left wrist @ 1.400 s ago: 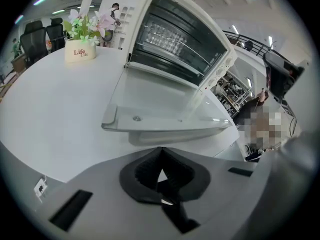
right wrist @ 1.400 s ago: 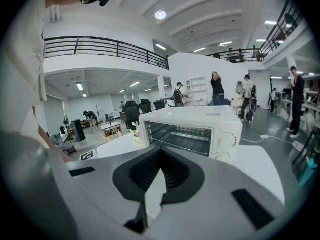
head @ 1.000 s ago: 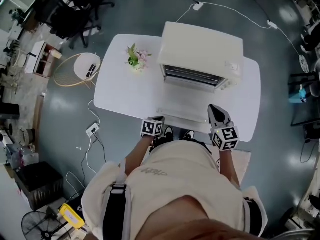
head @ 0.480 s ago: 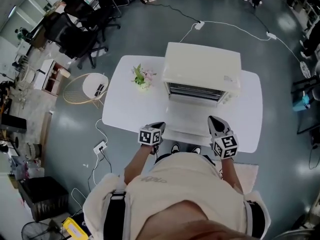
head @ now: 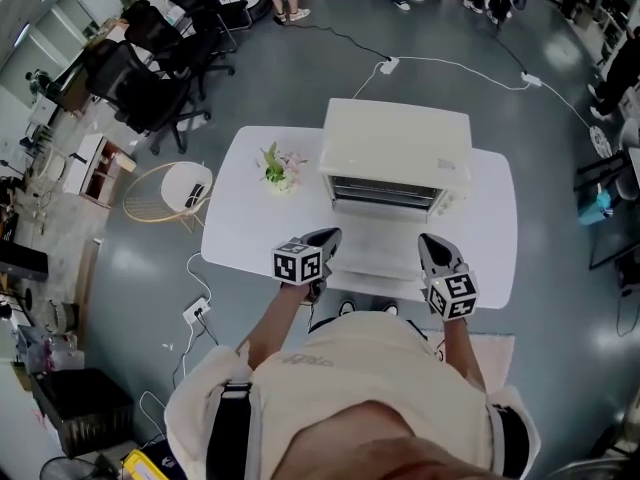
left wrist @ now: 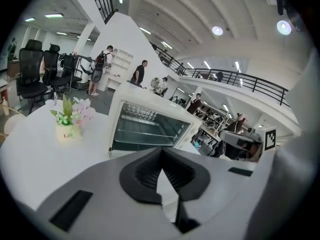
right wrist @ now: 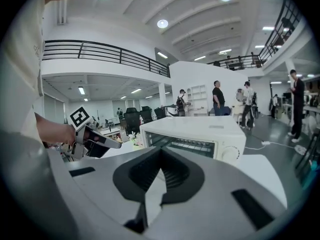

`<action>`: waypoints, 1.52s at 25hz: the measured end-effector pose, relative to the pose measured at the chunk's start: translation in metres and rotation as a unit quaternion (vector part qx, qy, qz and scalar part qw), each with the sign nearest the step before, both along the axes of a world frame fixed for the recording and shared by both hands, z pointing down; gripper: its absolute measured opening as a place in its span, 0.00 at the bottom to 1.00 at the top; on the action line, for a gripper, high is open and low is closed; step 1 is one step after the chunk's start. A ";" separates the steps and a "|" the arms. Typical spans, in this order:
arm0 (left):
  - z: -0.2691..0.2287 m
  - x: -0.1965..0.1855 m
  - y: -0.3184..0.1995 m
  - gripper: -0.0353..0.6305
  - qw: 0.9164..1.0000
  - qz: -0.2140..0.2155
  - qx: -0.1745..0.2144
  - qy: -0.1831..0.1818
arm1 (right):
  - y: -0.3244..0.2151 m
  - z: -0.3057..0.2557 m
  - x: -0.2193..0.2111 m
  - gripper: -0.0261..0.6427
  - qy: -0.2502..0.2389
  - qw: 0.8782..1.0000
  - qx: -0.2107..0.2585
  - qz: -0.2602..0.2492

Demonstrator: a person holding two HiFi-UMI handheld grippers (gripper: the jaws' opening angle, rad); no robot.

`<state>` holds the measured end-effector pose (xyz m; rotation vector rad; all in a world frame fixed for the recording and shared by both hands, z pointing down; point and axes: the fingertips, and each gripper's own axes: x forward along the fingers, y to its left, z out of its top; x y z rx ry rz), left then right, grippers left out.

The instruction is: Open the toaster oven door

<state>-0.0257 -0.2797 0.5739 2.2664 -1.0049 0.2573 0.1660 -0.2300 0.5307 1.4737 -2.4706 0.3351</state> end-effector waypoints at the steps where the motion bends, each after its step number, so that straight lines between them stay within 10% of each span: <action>1: -0.008 0.002 -0.003 0.08 1.000 0.001 0.007 0.006 | -0.001 -0.004 0.001 0.05 0.003 1.000 0.005 0.001; 28: -0.174 0.025 -0.055 0.08 0.976 0.002 0.211 0.046 | -0.029 -0.118 0.039 0.05 -0.006 0.993 0.118 0.012; 38: -0.197 0.024 -0.043 0.08 0.964 -0.007 0.265 0.010 | -0.022 -0.136 0.033 0.05 0.014 0.989 0.146 0.008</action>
